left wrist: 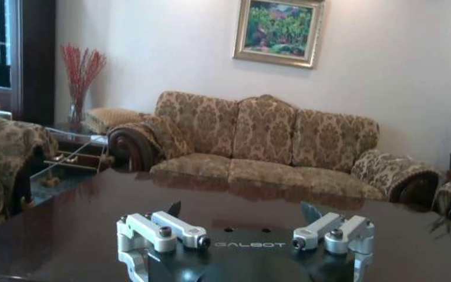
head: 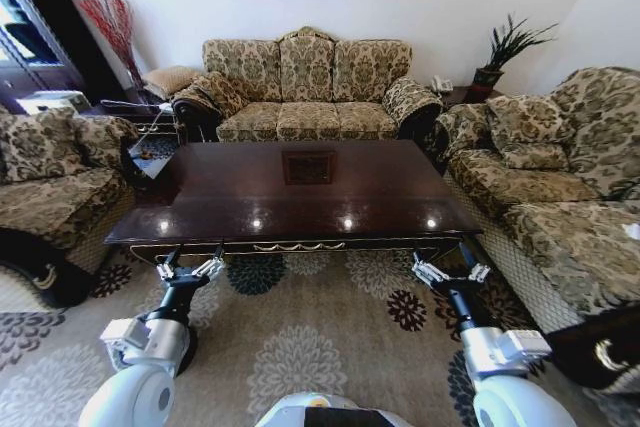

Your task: Move to the front of the table and place the trash on the table into the trash bin.

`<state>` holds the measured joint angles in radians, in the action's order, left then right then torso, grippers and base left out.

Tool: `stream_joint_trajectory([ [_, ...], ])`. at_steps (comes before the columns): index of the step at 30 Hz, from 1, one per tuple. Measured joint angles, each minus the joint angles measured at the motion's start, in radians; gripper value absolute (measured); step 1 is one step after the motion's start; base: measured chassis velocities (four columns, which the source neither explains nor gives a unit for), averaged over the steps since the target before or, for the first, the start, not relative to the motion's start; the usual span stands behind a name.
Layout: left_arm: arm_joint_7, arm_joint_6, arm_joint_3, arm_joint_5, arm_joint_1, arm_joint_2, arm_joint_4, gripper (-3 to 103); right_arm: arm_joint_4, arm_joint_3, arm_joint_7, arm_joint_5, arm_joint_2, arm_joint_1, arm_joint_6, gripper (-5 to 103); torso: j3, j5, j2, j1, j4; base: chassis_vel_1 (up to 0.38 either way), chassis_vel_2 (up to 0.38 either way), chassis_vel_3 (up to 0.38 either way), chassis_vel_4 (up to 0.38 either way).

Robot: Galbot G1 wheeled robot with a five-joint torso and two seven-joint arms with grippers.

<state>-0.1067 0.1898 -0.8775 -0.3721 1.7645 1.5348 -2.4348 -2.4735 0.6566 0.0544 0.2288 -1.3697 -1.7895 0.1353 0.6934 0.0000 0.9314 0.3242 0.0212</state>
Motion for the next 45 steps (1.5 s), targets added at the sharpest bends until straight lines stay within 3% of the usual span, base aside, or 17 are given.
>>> stream_joint_trajectory([
  [45, 0.001, -0.001, 0.0, 0.003, 0.002, 0.001, 0.0, 100, 0.0, -0.001, 0.003, -0.003, 0.002, -0.001, 0.0, 100, 0.0, 0.0, 0.0, 0.0, 0.0, 0.0, 0.0, 0.0, 0.0],
])
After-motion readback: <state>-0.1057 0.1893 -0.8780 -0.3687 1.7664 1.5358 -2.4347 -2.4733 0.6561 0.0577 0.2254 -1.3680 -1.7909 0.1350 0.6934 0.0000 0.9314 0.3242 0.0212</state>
